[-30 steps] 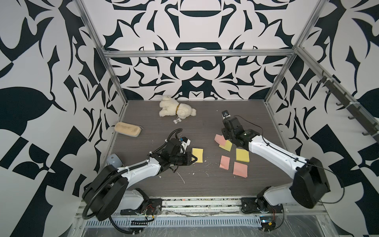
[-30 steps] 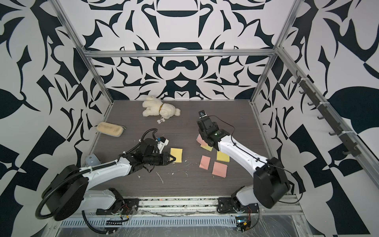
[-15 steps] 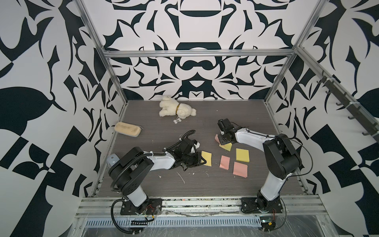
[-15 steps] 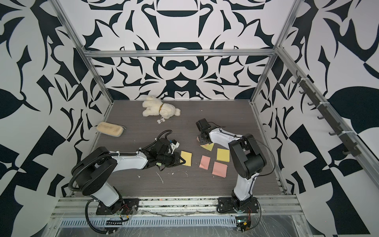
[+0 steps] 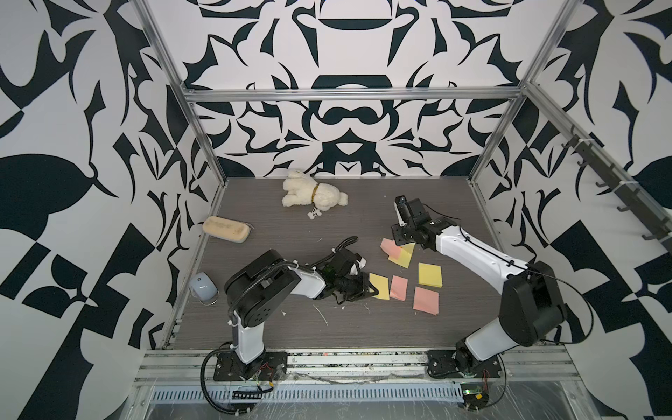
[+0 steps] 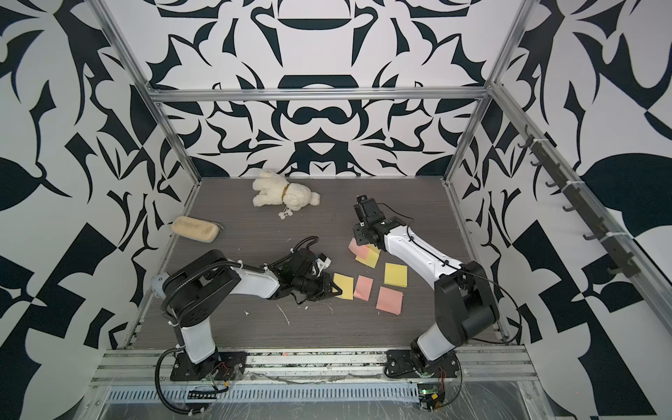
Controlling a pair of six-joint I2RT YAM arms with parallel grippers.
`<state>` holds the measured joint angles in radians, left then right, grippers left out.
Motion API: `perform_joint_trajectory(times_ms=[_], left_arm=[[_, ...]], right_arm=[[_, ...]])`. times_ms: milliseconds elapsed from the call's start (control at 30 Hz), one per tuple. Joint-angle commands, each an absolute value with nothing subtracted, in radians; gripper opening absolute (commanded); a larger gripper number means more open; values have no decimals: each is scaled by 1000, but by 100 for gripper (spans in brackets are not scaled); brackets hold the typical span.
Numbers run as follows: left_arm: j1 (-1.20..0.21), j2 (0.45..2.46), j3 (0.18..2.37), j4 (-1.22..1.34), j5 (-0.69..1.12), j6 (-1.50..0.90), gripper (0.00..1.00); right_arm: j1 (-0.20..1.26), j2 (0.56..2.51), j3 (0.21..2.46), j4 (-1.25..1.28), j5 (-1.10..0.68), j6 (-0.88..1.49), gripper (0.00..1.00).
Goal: Tear off pages from different memo pads
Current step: Place the memo pad at the center of the board, then pick up the memo pad.
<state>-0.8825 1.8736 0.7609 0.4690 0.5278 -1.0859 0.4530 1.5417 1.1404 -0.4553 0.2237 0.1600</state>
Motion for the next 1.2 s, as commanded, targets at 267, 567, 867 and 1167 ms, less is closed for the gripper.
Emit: perform_joint_trajectory(times_ms=[267, 567, 867, 1167], left_arm=[[-907, 1850, 811, 345, 480, -1098, 40], [-855, 1535, 767, -51, 301, -887, 64], [-639, 1094, 597, -383, 60, -792, 65], [-238, 994, 483, -300, 205, -767, 69]], right_arm=[[493, 1483, 1187, -477, 162, 239, 44], [712, 1592, 1268, -469, 243, 329, 39], [941, 1768, 1369, -412, 234, 509, 32], [1035, 1905, 1376, -283, -14, 738, 36]])
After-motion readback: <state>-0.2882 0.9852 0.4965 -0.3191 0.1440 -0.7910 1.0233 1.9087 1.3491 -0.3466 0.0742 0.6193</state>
